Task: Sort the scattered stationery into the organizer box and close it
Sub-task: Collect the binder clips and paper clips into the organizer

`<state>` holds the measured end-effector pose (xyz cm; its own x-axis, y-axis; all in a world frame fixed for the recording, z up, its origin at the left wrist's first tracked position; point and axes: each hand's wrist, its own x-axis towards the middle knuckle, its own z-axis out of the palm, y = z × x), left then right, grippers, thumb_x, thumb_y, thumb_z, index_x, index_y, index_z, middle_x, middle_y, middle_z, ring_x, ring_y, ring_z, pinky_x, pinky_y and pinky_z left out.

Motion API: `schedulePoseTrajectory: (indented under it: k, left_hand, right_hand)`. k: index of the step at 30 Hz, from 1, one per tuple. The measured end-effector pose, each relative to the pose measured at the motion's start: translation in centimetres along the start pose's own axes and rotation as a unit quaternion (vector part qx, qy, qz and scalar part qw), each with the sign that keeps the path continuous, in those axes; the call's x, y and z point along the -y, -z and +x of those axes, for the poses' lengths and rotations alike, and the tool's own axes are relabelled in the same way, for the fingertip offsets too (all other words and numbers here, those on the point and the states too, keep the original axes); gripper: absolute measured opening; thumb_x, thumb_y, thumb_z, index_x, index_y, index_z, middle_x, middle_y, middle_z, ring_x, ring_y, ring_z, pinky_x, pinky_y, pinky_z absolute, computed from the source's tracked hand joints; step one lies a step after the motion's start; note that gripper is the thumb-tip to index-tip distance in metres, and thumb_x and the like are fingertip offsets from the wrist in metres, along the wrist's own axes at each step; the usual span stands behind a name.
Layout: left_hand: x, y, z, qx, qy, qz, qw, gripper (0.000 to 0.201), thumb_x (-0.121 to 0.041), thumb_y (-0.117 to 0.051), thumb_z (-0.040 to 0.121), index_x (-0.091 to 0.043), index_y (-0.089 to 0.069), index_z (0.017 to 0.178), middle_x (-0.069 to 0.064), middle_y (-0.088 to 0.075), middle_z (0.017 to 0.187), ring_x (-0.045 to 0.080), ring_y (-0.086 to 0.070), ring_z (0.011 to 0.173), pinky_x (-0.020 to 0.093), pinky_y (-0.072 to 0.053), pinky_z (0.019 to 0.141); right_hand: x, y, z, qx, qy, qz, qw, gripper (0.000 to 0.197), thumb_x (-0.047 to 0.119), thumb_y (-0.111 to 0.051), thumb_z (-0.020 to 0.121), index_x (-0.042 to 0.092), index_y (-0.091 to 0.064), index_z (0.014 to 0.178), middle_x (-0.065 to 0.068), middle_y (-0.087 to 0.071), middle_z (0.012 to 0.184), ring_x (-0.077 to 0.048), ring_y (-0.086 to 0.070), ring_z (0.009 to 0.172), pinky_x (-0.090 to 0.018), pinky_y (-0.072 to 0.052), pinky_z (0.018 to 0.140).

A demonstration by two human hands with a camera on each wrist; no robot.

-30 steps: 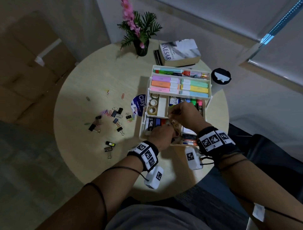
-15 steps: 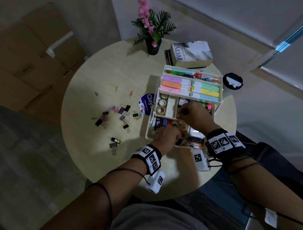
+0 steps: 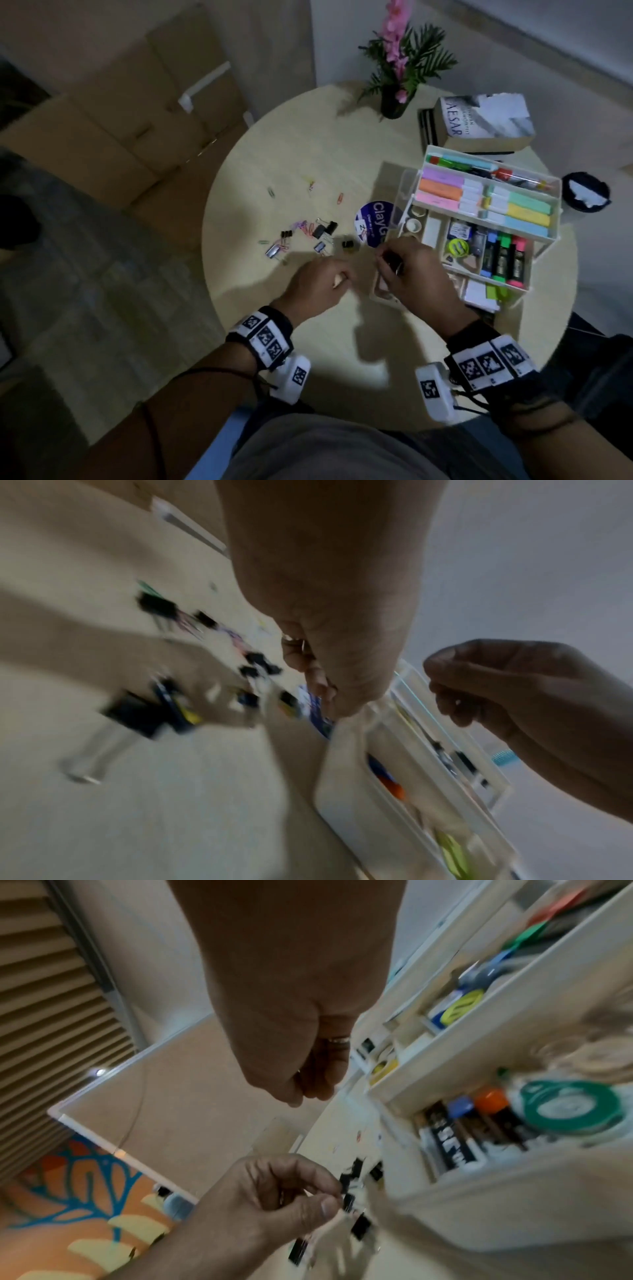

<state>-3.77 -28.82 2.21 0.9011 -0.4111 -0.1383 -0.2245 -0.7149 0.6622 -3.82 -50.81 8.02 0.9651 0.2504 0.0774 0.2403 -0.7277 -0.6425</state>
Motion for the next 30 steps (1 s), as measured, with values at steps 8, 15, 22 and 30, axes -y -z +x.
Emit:
schedulePoseTrajectory:
  k: [8,15,22,30]
  left_hand:
    - [11.2,7.0,-1.3,-0.042,0.167,0.049,0.984,0.037,0.006,-0.062,0.083,-0.019,-0.073,0.108,0.005,-0.066,0.108,0.029,-0.066,0.101,0.044,-0.057,0.084]
    - [14.9,8.8,-0.4,0.112,0.068,0.137,0.982,0.063,0.014,-0.052,0.088,-0.022,-0.063,0.138,0.007,-0.055,0.126,0.034,-0.056,0.111,0.043,-0.049,0.080]
    - [16.2,9.2,0.6,0.144,0.022,0.146,0.979,0.047,0.000,-0.068,0.090,-0.023,-0.065,0.131,0.003,-0.059,0.120,0.031,-0.062,0.107,0.040,-0.049,0.076]
    - [16.9,10.2,1.3,0.164,-0.007,0.122,0.979,0.033,-0.021,-0.079,0.089,-0.018,-0.064,0.118,0.001,-0.056,0.119,0.026,-0.063,0.102,0.039,-0.054,0.078]
  right_hand:
    - [1.5,-11.3,4.6,0.149,-0.118,-0.061,0.980,0.032,0.021,-0.073,0.090,0.011,-0.070,0.121,-0.020,-0.072,0.109,-0.035,-0.071,0.096,-0.037,-0.057,0.082]
    - [0.5,-15.5,5.3,0.173,-0.171,-0.110,0.964,0.032,0.037,-0.073,0.087,0.022,-0.060,0.112,-0.008,-0.065,0.096,-0.029,-0.068,0.081,-0.026,-0.042,0.064]
    - [0.3,-16.0,4.8,0.165,-0.185,-0.105,0.963,0.026,0.021,-0.076,0.085,0.019,-0.077,0.111,-0.011,-0.070,0.094,-0.029,-0.069,0.084,-0.025,-0.043,0.068]
    - [2.2,-15.0,3.8,0.091,-0.181,-0.053,0.978,0.018,0.009,-0.079,0.075,0.013,-0.068,0.090,-0.002,-0.065,0.085,-0.020,-0.065,0.070,-0.029,-0.055,0.061]
